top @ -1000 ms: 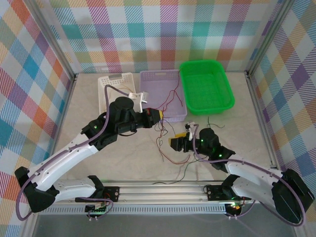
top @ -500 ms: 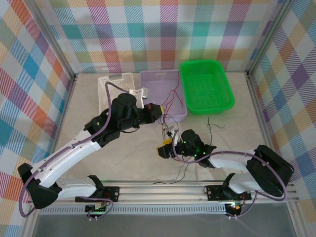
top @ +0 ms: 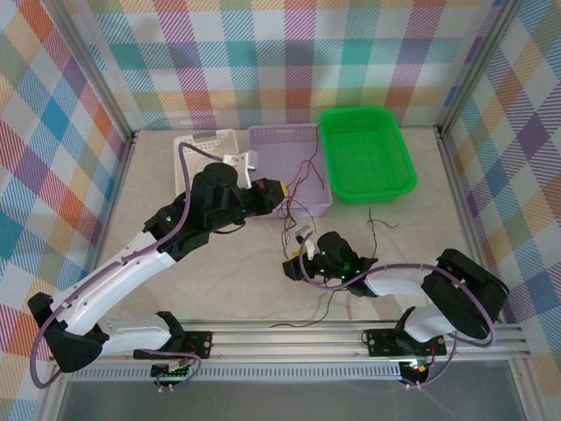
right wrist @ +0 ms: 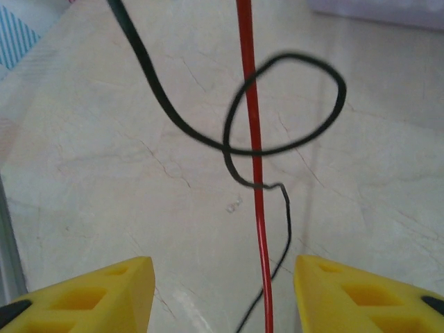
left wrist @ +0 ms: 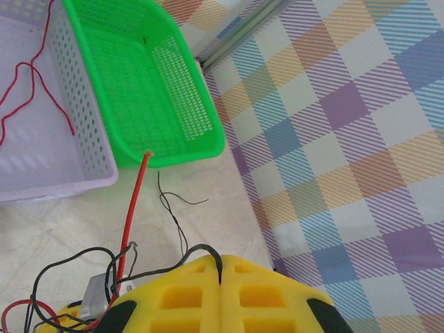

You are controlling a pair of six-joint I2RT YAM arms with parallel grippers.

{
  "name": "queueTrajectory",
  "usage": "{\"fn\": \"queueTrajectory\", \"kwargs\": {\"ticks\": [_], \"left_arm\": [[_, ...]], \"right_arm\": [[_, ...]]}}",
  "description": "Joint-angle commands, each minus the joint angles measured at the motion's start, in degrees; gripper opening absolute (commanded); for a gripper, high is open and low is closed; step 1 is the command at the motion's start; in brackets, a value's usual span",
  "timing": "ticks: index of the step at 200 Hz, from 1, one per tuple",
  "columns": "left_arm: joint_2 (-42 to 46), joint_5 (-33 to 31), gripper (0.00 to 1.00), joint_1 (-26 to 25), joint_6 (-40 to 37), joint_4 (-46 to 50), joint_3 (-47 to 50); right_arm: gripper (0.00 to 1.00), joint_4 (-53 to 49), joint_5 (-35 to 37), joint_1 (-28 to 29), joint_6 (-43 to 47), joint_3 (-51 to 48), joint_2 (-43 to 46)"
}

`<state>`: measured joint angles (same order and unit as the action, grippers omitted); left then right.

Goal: Untangle the cables

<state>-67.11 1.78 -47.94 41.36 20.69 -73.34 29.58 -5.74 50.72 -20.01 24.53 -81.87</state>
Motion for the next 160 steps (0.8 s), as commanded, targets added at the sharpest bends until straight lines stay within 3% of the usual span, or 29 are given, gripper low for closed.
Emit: {"fn": "queueTrajectory", "kwargs": {"ticks": [1,32,60,160], "left_arm": [[2.0,-1.5,0.0,-0.6,-0.2,0.3,-2.1],[3.5,-2.0,0.0,-0.6,-0.4,0.4,-2.4],[4.3,-1.7,0.0,-0.6,0.2,0.0,-2.1],[5.2,-0.2,0.0,-0.6,2.2,-1.1,-1.9]], "right_arm": [[0.56,-0.1,1.6,0.4,1.4,0.6,-0.9],[0.54,0.0,2.2,0.3,1.6,0.9,-1.7],[0.4,-0.2,1.8,0.3,1.4,1.5,-2.6],[0.51,-2.4,0.7,0.4,2.5,6.1,-6.2]]}}
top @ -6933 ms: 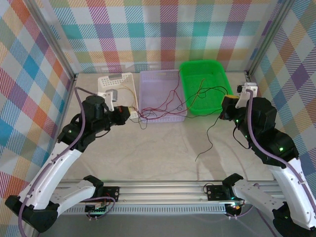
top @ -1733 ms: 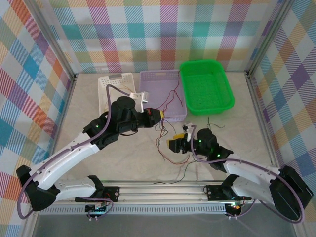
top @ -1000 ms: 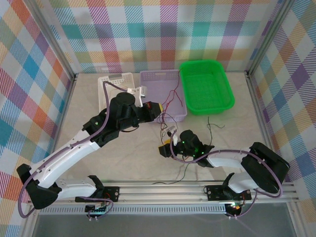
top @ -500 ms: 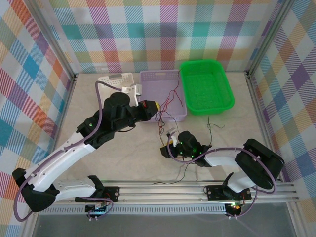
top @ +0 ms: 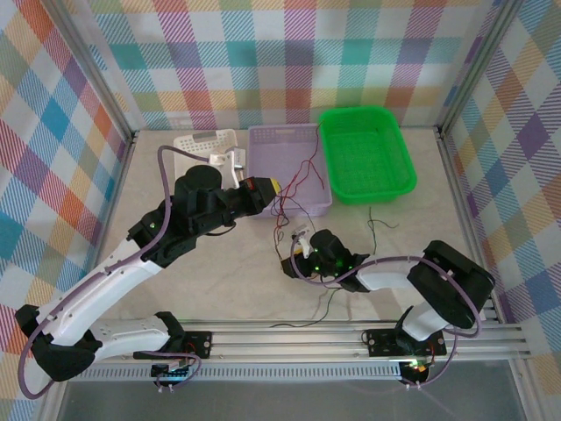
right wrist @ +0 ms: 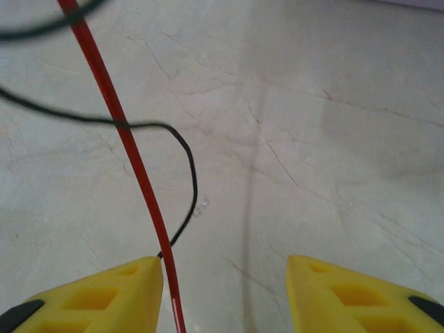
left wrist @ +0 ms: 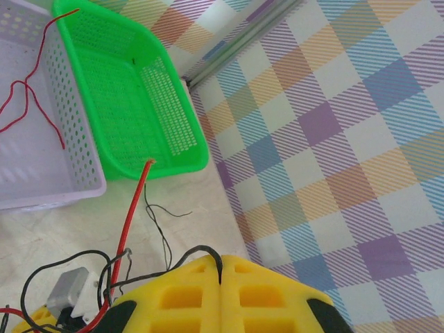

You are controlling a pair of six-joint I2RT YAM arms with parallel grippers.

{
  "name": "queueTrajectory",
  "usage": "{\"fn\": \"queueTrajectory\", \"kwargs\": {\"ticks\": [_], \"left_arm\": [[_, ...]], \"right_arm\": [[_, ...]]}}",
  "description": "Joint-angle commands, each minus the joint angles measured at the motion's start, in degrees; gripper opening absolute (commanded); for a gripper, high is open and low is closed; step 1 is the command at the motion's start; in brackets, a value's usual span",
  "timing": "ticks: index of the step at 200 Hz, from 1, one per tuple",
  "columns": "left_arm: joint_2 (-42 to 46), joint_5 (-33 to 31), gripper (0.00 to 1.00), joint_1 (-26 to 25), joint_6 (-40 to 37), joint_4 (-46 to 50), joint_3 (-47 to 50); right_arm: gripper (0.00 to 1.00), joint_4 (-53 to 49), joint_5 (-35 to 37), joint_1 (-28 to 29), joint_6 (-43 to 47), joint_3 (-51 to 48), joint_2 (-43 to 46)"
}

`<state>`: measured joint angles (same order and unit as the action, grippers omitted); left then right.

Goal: Untangle the cables

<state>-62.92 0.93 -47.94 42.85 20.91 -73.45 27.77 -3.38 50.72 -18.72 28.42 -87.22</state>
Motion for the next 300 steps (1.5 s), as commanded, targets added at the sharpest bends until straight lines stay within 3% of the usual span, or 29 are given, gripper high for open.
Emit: {"fn": "queueTrajectory", "kwargs": {"ticks": [1,78,137,197,269,300], "left_arm": [[1.0,0.6,0.0,-0.6,0.7,-1.3,-1.7],[1.7,0.1,0.0,-0.6,0.5,-1.0,-2.3],[3.4,-1.0,0.0,-0.6,-0.6,0.6,-2.6],[7.9,-9.4,0.0,0.1,-11.6,15.7,-8.6],[7.8,-19.6,0.0,1.8,-23.1,29.0,-18.8],[8.7,-28.2,0.0,2.0,-27.4,32.9,-22.1]], "right_arm": [[0.51,-0.6,-1.6,0.4,1.2,2.3,-0.8],[0.37,-2.1,-2.7,0.4,2.1,4.0,-3.6],[0.0,-3.3,-1.1,0.3,1.8,3.5,-3.8],[0.0,-4.5,2.8,0.3,-0.4,-3.9,1.2],[0.0,-13.3,10.9,-0.2,-5.6,-6.8,4.3],[0.0,-16.3,10.7,-5.5,-9.6,-9.5,8.8]]}}
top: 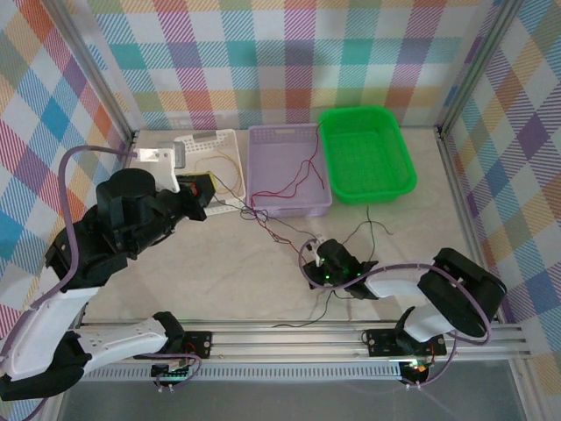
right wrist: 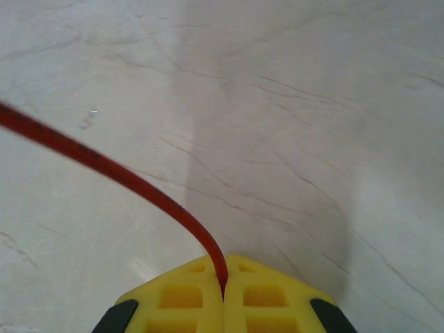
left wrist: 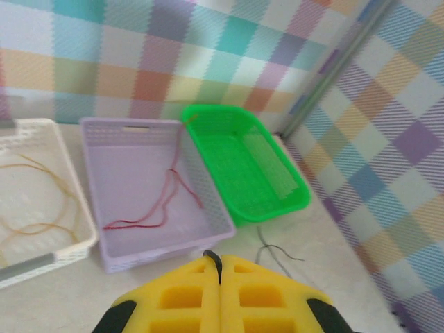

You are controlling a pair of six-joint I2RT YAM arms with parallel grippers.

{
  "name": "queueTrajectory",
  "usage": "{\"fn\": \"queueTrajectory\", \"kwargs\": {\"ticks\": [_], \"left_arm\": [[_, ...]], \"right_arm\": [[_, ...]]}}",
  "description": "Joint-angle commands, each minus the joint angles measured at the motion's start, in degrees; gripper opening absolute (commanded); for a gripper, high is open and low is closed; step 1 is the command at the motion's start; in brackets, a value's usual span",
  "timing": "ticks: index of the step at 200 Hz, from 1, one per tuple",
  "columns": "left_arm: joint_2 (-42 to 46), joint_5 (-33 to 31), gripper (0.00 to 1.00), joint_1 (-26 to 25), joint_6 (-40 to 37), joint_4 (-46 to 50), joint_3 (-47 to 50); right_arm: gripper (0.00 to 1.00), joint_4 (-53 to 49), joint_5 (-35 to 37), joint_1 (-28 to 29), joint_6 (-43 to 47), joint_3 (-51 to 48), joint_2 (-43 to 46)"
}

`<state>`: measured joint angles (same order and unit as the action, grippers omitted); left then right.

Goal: Untangle the cables

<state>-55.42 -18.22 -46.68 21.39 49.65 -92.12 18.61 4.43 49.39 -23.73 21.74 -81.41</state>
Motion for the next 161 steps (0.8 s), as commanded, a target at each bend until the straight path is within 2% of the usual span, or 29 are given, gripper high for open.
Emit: {"fn": "queueTrajectory", "kwargs": {"ticks": [1,30,70,96,112,136,161], "left_arm": [[1.2,-9.3,0.0,0.8,-6.1,4.3,-3.5],[2.0,-12.4,0.0,0.8,-9.0,6.7,-4.7],[1.7,-15.7,0.0,0.8,-10.8,10.1,-3.6],[2.1,-20.1,0.0,0.8,-11.9,11.9,-2.8],[2.4,-20.3,0.0,0.8,-12.2,12.1,-2.4],[2.5,-17.2,0.0,0.9,-11.4,11.5,-1.2],[2.4,-16.4,0.0,0.9,-11.0,10.6,-0.7]], "right_arm": [[0.0,-7.3,2.9,-4.4,-4.8,-2.9,3.1],[0.0,-8.1,-2.0,-11.6,-7.9,-5.5,7.2],[0.0,-12.6,-1.1,-14.1,-10.8,-3.9,7.9],[0.0,-13.2,-0.9,-16.6,-14.2,-4.9,9.0],[0.0,-13.9,-0.3,-17.6,-15.5,-5.1,9.7],[0.0,-15.0,-1.1,-17.8,-14.3,-4.3,11.4],[0.0,-19.0,1.0,-18.1,-14.7,-3.8,16.6]]}}
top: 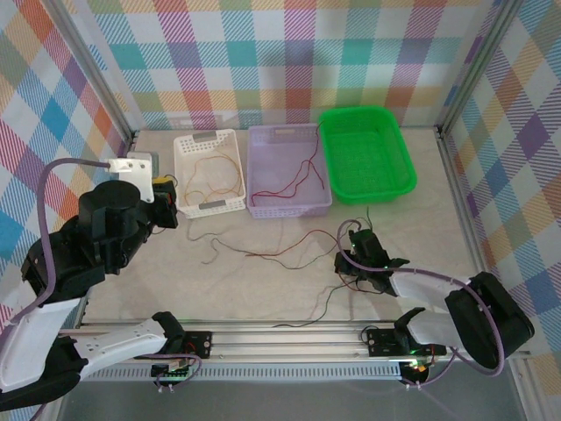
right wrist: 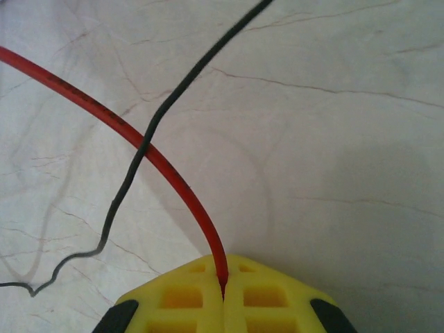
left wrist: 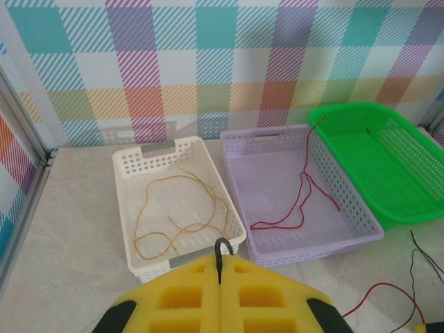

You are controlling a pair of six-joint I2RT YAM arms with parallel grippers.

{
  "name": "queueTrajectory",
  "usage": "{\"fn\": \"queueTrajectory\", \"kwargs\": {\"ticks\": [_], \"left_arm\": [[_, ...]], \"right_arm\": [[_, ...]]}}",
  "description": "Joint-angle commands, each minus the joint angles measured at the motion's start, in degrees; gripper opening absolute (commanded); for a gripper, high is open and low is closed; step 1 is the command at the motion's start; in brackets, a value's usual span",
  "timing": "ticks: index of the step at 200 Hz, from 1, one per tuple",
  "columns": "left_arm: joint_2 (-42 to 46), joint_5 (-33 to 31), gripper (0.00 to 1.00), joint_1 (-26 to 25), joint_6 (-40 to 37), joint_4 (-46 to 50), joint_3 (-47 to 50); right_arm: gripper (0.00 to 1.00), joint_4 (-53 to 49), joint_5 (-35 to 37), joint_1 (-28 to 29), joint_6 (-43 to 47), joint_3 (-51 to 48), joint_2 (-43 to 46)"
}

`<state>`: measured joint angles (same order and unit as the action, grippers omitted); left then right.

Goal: Untangle the cables

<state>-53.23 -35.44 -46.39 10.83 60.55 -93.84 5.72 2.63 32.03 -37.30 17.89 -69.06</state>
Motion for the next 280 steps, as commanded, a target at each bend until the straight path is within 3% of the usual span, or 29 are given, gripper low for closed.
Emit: {"fn": "queueTrajectory", "kwargs": {"ticks": [1,41,58,108,138,170,224,236,280], "left_arm": [[0.2,0.9,0.0,0.6,-0.5,-0.4,1.0],[-0.3,7.2,0.0,0.6,1.2,-2.9,2.9],[-0.8,9.8,0.0,0.6,2.3,-4.4,3.9],[-3.7,15.3,0.0,0.5,2.8,-9.2,3.6],[-7.5,18.8,0.0,0.5,1.8,-12.6,0.8],[-12.7,23.6,0.0,0.5,0.7,-18.2,-1.9],[-27.1,30.4,0.0,0.6,-3.0,-27.0,-13.4],[-31.7,32.0,0.0,0.6,-3.9,-28.0,-17.9],[-49.9,35.3,0.0,0.8,-5.0,-30.6,-38.7]], "right_arm": [[0.0,-6.2,2.8,-0.7,-1.2,0.1,4.5],[0.0,-15.0,1.2,-0.7,0.7,4.7,10.0],[0.2,-16.2,-1.1,-0.7,1.2,5.6,12.5],[0.55,-17.5,-5.6,-0.7,2.4,6.6,19.0],[0.65,-18.5,-6.4,-0.7,2.1,6.5,22.7],[0.72,-23.2,-2.1,-0.7,1.9,7.8,29.0],[0.88,-31.4,7.6,-0.7,2.4,10.9,39.8],[1.0,-33.5,8.7,-0.7,2.4,12.1,40.6],[1.0,-39.4,11.5,-0.7,7.2,17.0,42.2]]}}
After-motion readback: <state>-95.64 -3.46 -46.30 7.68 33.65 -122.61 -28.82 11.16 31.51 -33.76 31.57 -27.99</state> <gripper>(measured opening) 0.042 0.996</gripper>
